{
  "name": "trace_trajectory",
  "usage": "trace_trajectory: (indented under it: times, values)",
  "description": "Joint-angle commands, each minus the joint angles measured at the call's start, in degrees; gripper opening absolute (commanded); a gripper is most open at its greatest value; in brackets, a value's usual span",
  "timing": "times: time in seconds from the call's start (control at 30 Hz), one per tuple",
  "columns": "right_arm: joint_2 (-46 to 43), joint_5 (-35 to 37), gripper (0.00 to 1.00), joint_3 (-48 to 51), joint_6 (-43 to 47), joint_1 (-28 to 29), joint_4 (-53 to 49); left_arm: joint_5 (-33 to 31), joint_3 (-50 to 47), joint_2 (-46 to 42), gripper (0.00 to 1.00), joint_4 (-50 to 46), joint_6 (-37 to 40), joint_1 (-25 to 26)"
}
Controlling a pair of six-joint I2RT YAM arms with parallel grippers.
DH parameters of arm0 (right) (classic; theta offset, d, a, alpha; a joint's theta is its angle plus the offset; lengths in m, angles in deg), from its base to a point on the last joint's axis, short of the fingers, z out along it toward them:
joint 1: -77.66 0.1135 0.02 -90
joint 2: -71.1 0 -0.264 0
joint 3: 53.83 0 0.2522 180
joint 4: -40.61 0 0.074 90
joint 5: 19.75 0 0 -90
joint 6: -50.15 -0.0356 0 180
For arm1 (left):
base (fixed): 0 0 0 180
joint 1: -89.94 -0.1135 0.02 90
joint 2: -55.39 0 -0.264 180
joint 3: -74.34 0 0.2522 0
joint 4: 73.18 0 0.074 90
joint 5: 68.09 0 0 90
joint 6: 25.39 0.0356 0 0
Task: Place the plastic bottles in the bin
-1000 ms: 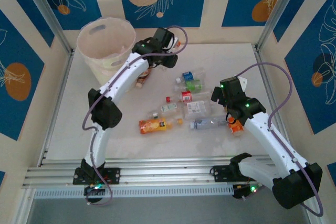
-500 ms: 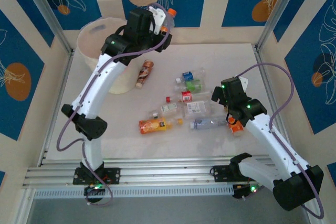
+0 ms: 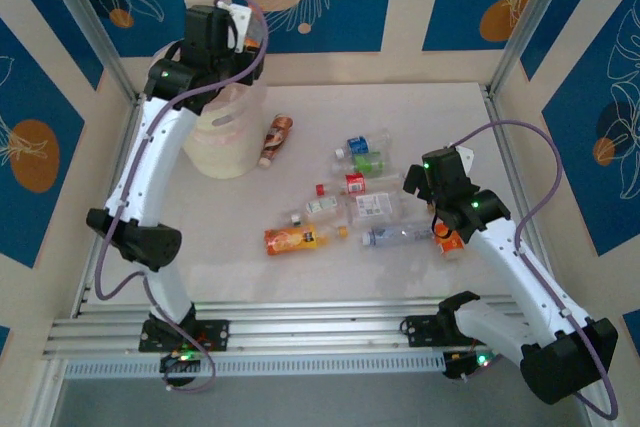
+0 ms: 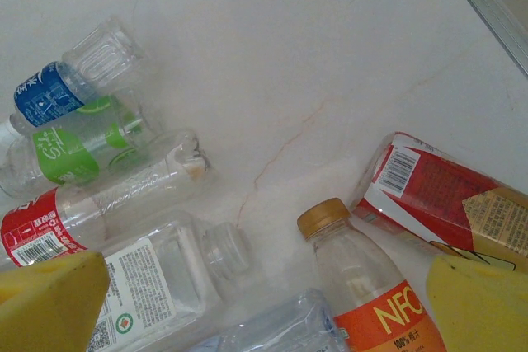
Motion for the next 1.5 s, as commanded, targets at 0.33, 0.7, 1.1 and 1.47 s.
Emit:
trace_trajectory:
  times: [0.33,0.7,1.1,1.47]
  values:
    - [-0.9,0.5,0.99,-1.7,-0.5,0.3,0.0,0.2,-12.8,-1.6,0.50,2.1,-1.7,-7.3]
    - [-0.9,0.8,0.99,-1.5,-0.7,0.3,-0.1,1.3,-15.4,0.7,0.50,2.7,-2.1,-9.3]
    - [0.1,0.5,0.99,-1.5,-0.7,0.3,0.5,1.4,-14.4,3.9,0.53,1.8,-2.7,-11.5]
    - [0.2,0.7,0.99,-2.1,-0.1,0.3,0.3,0.8,-13.3,6.8,0.73,-0.4,-3.9,-12.0]
